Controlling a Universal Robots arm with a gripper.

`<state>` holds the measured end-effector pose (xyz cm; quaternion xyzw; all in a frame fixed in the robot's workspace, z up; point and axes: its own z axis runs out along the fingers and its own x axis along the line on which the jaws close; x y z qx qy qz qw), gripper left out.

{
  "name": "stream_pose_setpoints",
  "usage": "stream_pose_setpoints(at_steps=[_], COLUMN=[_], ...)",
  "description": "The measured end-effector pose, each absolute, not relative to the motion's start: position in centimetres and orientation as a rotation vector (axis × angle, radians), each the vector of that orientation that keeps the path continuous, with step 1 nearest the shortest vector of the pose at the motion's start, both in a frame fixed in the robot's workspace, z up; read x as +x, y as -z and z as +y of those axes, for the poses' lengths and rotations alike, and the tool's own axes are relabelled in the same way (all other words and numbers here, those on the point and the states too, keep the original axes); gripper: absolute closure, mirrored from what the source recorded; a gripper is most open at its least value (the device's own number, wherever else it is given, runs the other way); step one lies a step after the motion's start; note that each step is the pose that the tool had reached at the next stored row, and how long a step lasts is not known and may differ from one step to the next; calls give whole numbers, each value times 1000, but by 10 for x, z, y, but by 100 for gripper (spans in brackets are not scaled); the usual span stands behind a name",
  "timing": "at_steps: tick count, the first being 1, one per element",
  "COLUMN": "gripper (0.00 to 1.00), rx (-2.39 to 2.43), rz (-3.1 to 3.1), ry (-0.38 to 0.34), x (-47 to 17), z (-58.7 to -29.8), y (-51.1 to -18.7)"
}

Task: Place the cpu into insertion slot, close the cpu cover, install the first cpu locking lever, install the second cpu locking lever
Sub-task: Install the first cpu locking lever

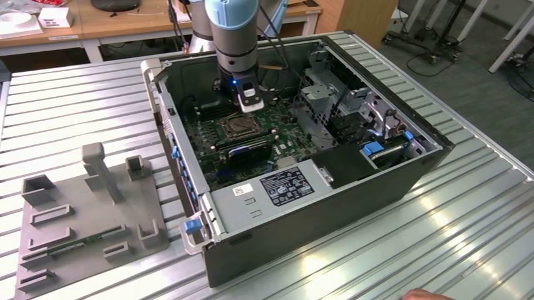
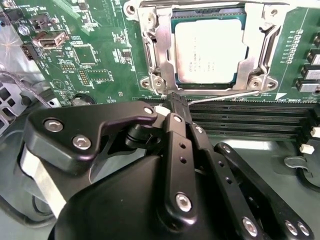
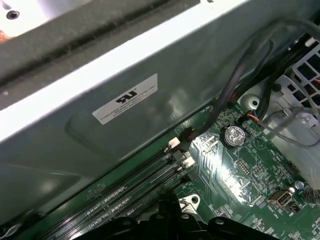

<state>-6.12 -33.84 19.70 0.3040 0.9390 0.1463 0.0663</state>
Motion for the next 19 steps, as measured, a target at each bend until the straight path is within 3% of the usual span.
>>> stream_pose_setpoints(at_steps=[19], gripper=[89], rx=[913], rz=[2825], ry=[-440], x=[-62], z=[-338], y=[-209])
